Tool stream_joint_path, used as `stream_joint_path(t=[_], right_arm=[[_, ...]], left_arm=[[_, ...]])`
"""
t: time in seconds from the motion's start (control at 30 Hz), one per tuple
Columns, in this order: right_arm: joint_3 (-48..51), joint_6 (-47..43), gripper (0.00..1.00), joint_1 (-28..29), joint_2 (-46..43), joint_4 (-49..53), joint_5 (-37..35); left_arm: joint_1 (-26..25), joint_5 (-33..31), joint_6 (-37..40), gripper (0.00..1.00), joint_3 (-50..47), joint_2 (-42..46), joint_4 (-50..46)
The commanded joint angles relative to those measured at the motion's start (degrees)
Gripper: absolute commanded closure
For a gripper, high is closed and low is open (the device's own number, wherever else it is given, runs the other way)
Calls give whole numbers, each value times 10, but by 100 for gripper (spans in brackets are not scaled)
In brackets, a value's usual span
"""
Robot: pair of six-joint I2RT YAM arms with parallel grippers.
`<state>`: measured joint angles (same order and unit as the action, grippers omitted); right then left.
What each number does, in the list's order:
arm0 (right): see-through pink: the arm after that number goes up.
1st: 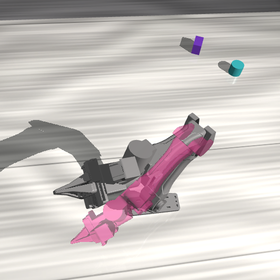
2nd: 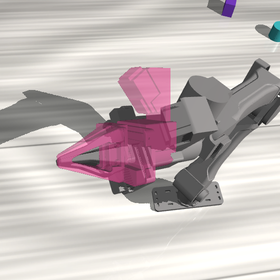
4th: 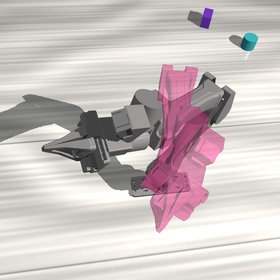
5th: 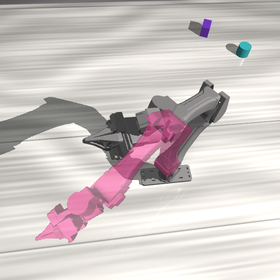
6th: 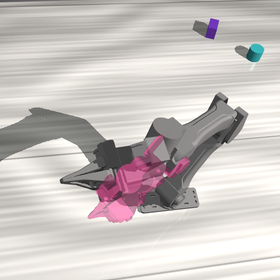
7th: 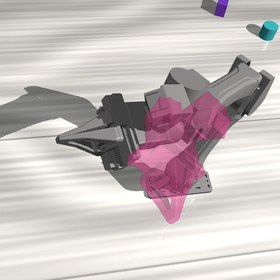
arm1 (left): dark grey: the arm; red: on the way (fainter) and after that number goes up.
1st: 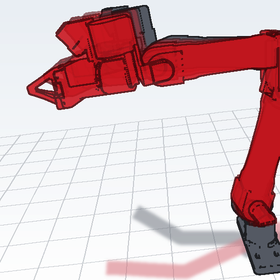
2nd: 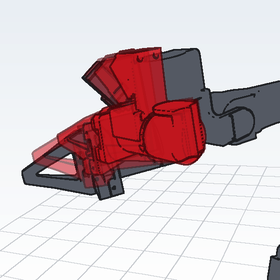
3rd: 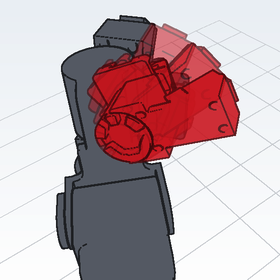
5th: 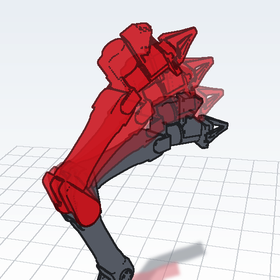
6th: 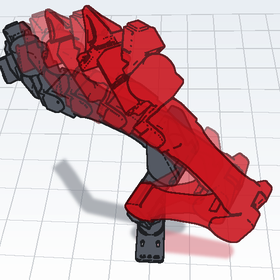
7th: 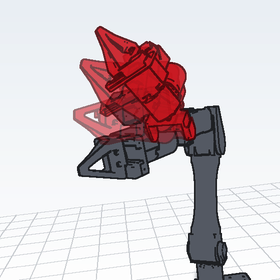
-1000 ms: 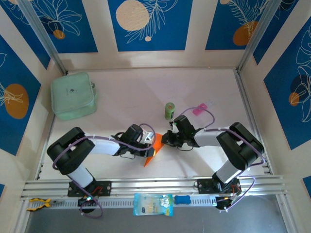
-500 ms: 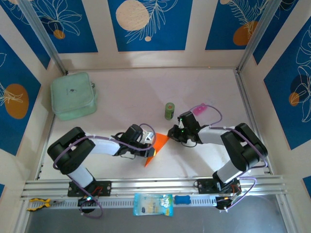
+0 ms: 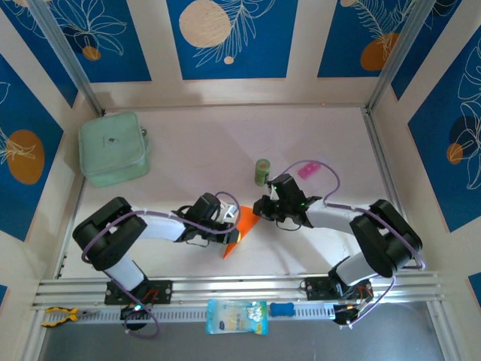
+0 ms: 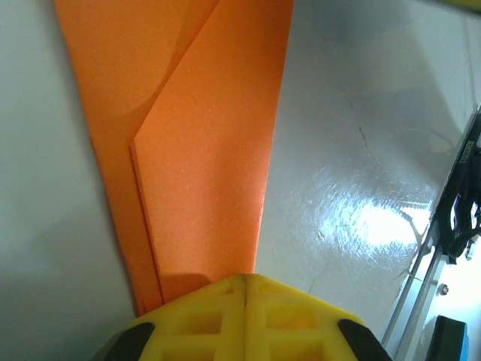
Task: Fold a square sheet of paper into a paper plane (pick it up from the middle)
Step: Perform the fifth fold on the wing at the bottom-center of the table.
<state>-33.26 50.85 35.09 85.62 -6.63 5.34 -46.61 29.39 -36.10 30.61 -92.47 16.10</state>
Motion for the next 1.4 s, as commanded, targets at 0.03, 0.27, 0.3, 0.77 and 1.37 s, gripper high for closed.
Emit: stream_joint_path(t=[0.03, 0.27, 0.3, 0.77, 1.37], right_arm=[[2, 16, 92, 1, 38, 18, -29], [11, 15, 95, -12, 58, 31, -31], [14, 15, 95, -12, 57, 28, -28], [8, 17, 95, -6, 67, 29, -19], [9, 16, 96, -7, 77, 35, -23]], left_arm=[[0, -20, -4, 100, -26, -6, -79], [0, -1, -6, 98, 8, 57, -107], [-1, 0, -6, 96, 18, 67, -112], [-10, 23, -3, 89, 147, -44, -106], [-26, -43, 19, 87, 49, -4, -193]])
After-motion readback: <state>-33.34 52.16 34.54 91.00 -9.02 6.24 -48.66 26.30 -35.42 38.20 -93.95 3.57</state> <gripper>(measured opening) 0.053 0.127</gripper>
